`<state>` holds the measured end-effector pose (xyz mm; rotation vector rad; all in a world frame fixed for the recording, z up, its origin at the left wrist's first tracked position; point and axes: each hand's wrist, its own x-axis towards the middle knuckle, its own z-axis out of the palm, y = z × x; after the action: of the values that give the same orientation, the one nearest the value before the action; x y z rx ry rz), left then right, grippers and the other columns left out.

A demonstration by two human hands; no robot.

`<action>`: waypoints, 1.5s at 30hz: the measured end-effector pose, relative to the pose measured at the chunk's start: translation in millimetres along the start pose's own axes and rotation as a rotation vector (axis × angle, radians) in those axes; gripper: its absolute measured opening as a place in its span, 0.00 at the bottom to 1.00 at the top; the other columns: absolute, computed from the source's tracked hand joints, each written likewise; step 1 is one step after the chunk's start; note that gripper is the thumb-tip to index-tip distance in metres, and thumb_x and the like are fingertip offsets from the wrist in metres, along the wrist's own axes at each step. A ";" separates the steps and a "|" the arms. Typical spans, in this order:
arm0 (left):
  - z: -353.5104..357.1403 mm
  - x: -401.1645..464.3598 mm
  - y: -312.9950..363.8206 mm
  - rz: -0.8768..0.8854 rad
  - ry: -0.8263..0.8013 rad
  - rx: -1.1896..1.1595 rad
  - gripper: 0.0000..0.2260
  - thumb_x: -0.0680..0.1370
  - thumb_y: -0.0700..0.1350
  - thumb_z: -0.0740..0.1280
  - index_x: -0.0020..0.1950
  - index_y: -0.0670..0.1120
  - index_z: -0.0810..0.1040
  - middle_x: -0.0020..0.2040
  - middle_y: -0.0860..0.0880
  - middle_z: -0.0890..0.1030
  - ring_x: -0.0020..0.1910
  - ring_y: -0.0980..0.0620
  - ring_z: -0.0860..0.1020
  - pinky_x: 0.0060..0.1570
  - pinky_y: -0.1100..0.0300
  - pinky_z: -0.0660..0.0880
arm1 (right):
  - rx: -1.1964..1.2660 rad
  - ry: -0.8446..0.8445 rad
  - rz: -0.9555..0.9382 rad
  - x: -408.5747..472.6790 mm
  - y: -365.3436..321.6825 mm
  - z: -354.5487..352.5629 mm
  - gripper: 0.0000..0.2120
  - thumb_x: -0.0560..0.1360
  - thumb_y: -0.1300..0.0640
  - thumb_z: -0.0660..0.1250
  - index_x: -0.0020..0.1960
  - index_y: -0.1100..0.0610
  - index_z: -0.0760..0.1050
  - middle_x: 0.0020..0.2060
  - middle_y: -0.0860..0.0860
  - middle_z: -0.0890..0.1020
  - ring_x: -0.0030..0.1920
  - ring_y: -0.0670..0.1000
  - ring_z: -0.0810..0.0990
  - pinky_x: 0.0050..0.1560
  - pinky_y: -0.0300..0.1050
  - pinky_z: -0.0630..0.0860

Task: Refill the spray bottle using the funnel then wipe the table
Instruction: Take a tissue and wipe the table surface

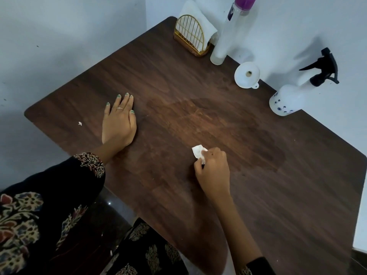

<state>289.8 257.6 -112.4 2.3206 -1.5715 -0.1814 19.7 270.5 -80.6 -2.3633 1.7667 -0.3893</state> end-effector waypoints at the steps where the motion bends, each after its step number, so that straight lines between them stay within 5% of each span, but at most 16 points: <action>1: -0.4 -0.1 0.1 -0.002 0.003 0.001 0.22 0.81 0.43 0.51 0.75 0.43 0.60 0.76 0.46 0.62 0.76 0.47 0.56 0.74 0.47 0.51 | -0.041 0.012 -0.014 -2.5 0.7 0.8 0.12 0.71 0.55 0.59 0.40 0.62 0.78 0.37 0.56 0.78 0.38 0.57 0.75 0.33 0.47 0.73; 3: -0.9 -0.2 0.8 -0.002 0.000 0.001 0.22 0.81 0.43 0.51 0.75 0.43 0.60 0.75 0.46 0.62 0.76 0.46 0.56 0.74 0.47 0.51 | -0.063 0.032 -0.010 -6.5 2.0 2.9 0.17 0.74 0.52 0.57 0.44 0.60 0.80 0.40 0.54 0.80 0.40 0.57 0.76 0.35 0.46 0.73; 5: -1.2 -1.1 1.3 -0.002 -0.008 0.002 0.22 0.81 0.43 0.51 0.76 0.43 0.59 0.76 0.47 0.62 0.76 0.47 0.56 0.74 0.47 0.50 | -0.072 0.079 -0.042 -10.6 4.9 8.7 0.11 0.74 0.59 0.63 0.49 0.63 0.81 0.43 0.55 0.81 0.41 0.59 0.77 0.36 0.47 0.75; 8: -1.2 -0.6 0.8 -0.008 -0.010 0.007 0.22 0.81 0.44 0.51 0.76 0.44 0.59 0.76 0.47 0.62 0.76 0.47 0.56 0.74 0.48 0.50 | -0.080 0.061 -0.124 -13.3 8.0 12.2 0.13 0.66 0.70 0.69 0.50 0.66 0.80 0.43 0.54 0.83 0.41 0.57 0.78 0.33 0.45 0.76; 12: -0.9 0.8 0.7 -0.014 -0.006 0.014 0.23 0.81 0.45 0.50 0.76 0.44 0.59 0.75 0.48 0.63 0.76 0.48 0.56 0.74 0.48 0.51 | -0.056 -0.063 -0.164 8.0 15.6 2.6 0.18 0.58 0.72 0.74 0.47 0.61 0.82 0.37 0.49 0.82 0.38 0.54 0.77 0.25 0.44 0.73; 20: 0.2 1.2 -1.0 -0.030 -0.022 0.019 0.26 0.78 0.49 0.44 0.76 0.46 0.58 0.76 0.50 0.62 0.76 0.50 0.55 0.74 0.51 0.50 | -0.155 0.019 0.111 140.0 48.0 3.0 0.14 0.74 0.69 0.59 0.56 0.64 0.77 0.48 0.60 0.78 0.50 0.60 0.74 0.41 0.50 0.71; 25: -0.3 2.2 -0.9 -0.046 -0.006 -0.039 0.27 0.79 0.52 0.39 0.76 0.47 0.58 0.76 0.50 0.60 0.77 0.51 0.54 0.75 0.52 0.48 | 0.096 0.031 0.275 181.1 -13.5 21.1 0.11 0.76 0.66 0.57 0.55 0.65 0.74 0.52 0.63 0.76 0.54 0.63 0.74 0.50 0.52 0.68; 28: -3.4 -0.1 0.3 -0.075 0.050 -0.141 0.26 0.79 0.53 0.40 0.76 0.49 0.57 0.77 0.50 0.58 0.77 0.51 0.52 0.75 0.52 0.49 | 0.283 -0.102 -0.111 151.3 -80.6 52.4 0.12 0.74 0.58 0.60 0.51 0.60 0.79 0.46 0.58 0.78 0.48 0.58 0.75 0.50 0.46 0.68; 31: -7.4 -2.0 -0.1 -0.112 0.099 -0.261 0.26 0.79 0.53 0.41 0.76 0.49 0.58 0.77 0.50 0.58 0.77 0.52 0.53 0.74 0.54 0.48 | 0.293 -0.242 -0.552 96.3 -125.1 66.9 0.07 0.71 0.65 0.66 0.45 0.59 0.82 0.41 0.54 0.79 0.43 0.55 0.73 0.42 0.48 0.74; 35: -8.6 -3.3 -1.1 -0.120 0.110 -0.305 0.26 0.79 0.53 0.44 0.76 0.49 0.59 0.76 0.49 0.61 0.76 0.52 0.55 0.75 0.54 0.48 | 0.335 -0.202 -0.745 100.2 -94.5 59.3 0.10 0.71 0.64 0.65 0.48 0.59 0.83 0.45 0.51 0.83 0.46 0.54 0.77 0.45 0.45 0.75; 39: -7.8 -3.2 -1.9 -0.103 0.081 -0.256 0.25 0.79 0.54 0.45 0.75 0.50 0.61 0.75 0.50 0.63 0.76 0.51 0.56 0.75 0.51 0.50 | 0.232 0.023 -0.251 153.1 -6.6 27.9 0.10 0.68 0.53 0.71 0.48 0.53 0.84 0.47 0.50 0.83 0.49 0.49 0.81 0.53 0.42 0.73; 42: -7.0 -2.3 -2.2 -0.092 0.060 -0.205 0.26 0.79 0.55 0.44 0.75 0.50 0.63 0.74 0.50 0.64 0.76 0.50 0.55 0.75 0.50 0.49 | -0.001 0.067 0.120 186.8 64.3 6.0 0.14 0.73 0.67 0.63 0.56 0.60 0.80 0.51 0.60 0.80 0.52 0.60 0.76 0.51 0.49 0.71; 45: -6.0 -2.1 -3.3 -0.083 0.050 -0.174 0.26 0.79 0.55 0.44 0.74 0.51 0.63 0.74 0.51 0.65 0.77 0.49 0.54 0.75 0.49 0.48 | -0.013 0.143 0.366 195.4 72.4 6.8 0.14 0.73 0.69 0.60 0.56 0.65 0.77 0.51 0.64 0.78 0.53 0.64 0.75 0.48 0.53 0.72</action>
<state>293.6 261.8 -108.1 2.2384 -1.3795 -0.2661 7.5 62.4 -86.4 -2.0000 2.2154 -0.5011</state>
